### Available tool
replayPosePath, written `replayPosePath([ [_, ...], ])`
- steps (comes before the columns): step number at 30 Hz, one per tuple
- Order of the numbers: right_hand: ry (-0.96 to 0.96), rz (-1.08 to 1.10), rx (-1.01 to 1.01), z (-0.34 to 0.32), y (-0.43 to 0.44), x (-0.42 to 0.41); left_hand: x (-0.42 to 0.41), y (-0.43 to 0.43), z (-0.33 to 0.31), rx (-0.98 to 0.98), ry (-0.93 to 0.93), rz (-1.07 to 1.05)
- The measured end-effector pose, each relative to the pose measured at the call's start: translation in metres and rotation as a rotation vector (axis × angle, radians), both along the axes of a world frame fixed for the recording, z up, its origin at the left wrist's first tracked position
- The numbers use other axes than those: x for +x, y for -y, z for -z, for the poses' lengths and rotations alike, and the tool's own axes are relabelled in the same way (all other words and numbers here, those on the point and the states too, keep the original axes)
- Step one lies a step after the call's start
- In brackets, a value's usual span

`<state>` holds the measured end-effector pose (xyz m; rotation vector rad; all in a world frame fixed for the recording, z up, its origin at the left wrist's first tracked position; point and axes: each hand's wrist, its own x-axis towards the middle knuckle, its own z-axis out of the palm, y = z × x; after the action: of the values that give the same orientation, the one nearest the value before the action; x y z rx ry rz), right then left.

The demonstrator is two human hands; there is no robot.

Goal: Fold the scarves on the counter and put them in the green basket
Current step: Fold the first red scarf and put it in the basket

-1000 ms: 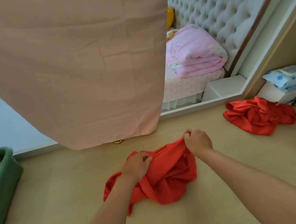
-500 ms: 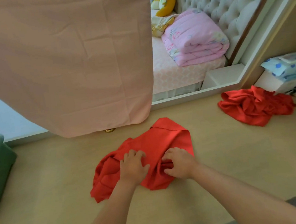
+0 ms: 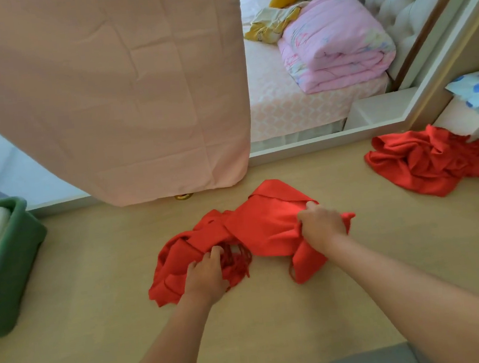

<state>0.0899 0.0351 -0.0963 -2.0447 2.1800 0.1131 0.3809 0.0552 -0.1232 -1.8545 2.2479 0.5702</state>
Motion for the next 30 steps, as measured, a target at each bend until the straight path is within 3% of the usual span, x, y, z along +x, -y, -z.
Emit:
replayPosePath([
  [2, -0.269, 0.050, 0.085, -0.008, 0.005, -0.007, 0.002, 0.002, -0.004, 0.036, 0.061, -0.009],
  [4, -0.372, 0.046, 0.064, -0.009, 0.004, -0.003, 0.003, 0.001, -0.006, 0.070, 0.092, -0.040],
  [7, -0.170, -0.133, -0.008, 0.001, -0.006, 0.026, 0.006, -0.002, -0.007, 0.081, 0.096, -0.071],
  [9, 0.099, -0.267, 0.048, 0.009, -0.015, 0.053, 0.013, -0.004, -0.002, 0.054, 0.149, -0.050],
  [11, 0.243, -0.335, 0.122, 0.016, -0.021, 0.078, 0.023, -0.008, 0.004, 0.080, 0.164, -0.044],
  [17, 0.152, -0.292, 0.269, 0.036, -0.022, 0.120, 0.070, -0.008, -0.011, 0.050, 0.097, -0.032],
  [20, 0.114, -0.234, 0.291, 0.035, -0.014, 0.131, 0.098, -0.009, -0.015, 0.311, 0.229, -0.112],
  [22, 0.074, -0.234, 0.253, 0.032, -0.007, 0.141, 0.114, -0.003, -0.018, 0.476, 0.198, -0.109],
  [23, 0.059, -0.233, 0.244, 0.030, -0.004, 0.146, 0.119, 0.003, -0.018, 0.428, 0.147, -0.062],
  [27, 0.061, -0.188, 0.285, 0.033, 0.007, 0.157, 0.110, 0.031, -0.011, -0.152, -0.184, 0.006],
  [30, 0.060, -0.153, 0.286, 0.043, 0.009, 0.158, 0.089, 0.043, 0.006, -0.081, -0.148, 0.139],
])
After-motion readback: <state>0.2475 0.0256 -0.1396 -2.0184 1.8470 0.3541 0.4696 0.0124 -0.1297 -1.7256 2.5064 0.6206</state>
